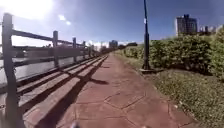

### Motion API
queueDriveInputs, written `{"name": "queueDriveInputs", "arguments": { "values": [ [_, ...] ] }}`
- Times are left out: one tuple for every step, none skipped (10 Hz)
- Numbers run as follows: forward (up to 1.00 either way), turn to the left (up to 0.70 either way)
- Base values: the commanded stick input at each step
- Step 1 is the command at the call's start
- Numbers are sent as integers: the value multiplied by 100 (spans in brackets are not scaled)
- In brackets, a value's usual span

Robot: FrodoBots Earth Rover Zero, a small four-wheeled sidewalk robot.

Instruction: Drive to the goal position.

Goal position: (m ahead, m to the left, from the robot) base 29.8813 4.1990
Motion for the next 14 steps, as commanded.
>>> {"name": "queueDriveInputs", "arguments": {
  "values": [
    [85, 0],
    [85, 0],
    [85, 0],
    [85, 0],
    [85, 0],
    [85, 0],
    [85, 0],
    [85, 0],
    [85, 0],
    [85, 0],
    [85, 0],
    [85, 0],
    [85, 0],
    [85, 0]
  ]
}}
